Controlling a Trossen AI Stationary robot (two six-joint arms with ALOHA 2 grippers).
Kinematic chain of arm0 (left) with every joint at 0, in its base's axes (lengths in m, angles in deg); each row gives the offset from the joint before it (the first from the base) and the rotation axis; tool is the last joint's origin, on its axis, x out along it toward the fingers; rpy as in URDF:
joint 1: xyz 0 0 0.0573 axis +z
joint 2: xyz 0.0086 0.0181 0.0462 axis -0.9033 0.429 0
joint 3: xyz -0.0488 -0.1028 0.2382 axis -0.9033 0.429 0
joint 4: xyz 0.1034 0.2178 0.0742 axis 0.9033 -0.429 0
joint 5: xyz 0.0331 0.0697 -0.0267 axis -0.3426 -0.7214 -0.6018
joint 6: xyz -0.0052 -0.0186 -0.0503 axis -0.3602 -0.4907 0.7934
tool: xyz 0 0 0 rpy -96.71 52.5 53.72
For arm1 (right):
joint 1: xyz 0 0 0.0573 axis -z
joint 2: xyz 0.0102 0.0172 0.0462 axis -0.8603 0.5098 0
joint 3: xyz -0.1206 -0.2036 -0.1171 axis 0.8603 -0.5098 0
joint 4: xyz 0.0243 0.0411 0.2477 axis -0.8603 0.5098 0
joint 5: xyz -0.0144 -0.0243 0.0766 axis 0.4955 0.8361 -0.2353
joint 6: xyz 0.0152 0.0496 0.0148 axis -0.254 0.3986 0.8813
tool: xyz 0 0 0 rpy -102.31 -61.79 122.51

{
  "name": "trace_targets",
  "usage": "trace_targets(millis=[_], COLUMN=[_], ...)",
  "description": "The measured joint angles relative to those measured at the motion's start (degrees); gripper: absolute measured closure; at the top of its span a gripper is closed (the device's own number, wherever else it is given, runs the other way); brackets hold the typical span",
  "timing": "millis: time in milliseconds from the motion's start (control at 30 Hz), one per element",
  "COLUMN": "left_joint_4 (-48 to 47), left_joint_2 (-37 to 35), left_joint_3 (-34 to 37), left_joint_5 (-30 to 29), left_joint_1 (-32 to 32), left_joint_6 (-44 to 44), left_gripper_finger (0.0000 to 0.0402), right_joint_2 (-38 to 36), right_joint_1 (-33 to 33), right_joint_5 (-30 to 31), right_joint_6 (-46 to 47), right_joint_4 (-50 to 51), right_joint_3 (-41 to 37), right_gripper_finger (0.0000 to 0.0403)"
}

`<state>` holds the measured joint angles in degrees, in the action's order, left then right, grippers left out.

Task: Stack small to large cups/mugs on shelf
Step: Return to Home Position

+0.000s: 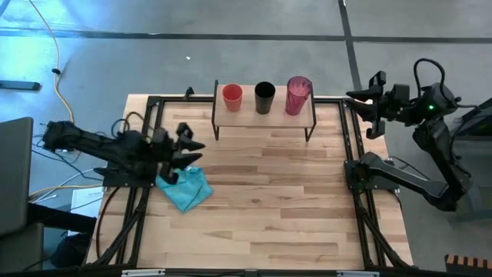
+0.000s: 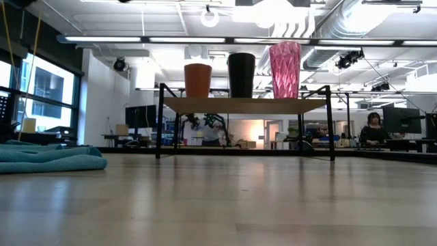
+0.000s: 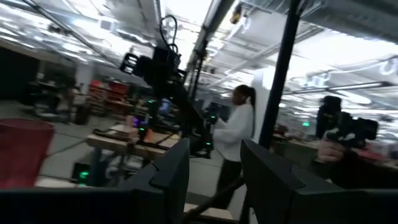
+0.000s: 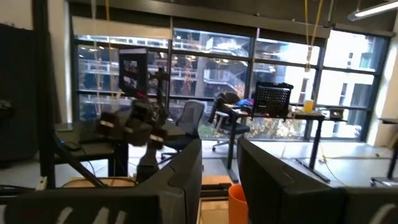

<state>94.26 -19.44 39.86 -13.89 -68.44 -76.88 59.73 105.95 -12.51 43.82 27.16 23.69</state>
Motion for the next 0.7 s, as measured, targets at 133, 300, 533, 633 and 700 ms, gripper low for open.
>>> trace_targets(millis=[133, 300, 533, 633, 700], left_joint_4=[5.24, 3.84, -12.23, -18.07, -21.39], left_joint_2=[6.01, 6.48, -5.95, -11.85, -14.55], left_joint_3=[-0.02, -0.02, -0.04, -0.04, -0.04], left_joint_5=[8.92, 14.35, 16.78, 14.25, 11.83], left_joint_1=[6.42, 12.40, 16.81, 16.92, 16.39], left_joint_6=[4.37, 5.69, 5.81, 5.64, 4.93], left_gripper_finger=[0.0268, 0.0268, 0.0268, 0.0268, 0.0268], right_joint_2=[-0.19, -0.44, -2.72, -3.65, -4.02], right_joint_1=[-0.67, -1.66, -2.53, -2.53, -2.53], right_joint_5=[-1.66, -3.31, -3.28, -2.64, -1.62], right_joint_6=[2.47, 4.57, 4.98, 4.77, 4.49], right_joint_4=[-0.36, 1.46, 5.41, 5.46, 5.45], right_joint_3=[0.00, 0.00, 0.00, 0.00, 0.00], right_gripper_finger=[0.0308, 0.0308, 0.0308, 0.0308, 0.0308])
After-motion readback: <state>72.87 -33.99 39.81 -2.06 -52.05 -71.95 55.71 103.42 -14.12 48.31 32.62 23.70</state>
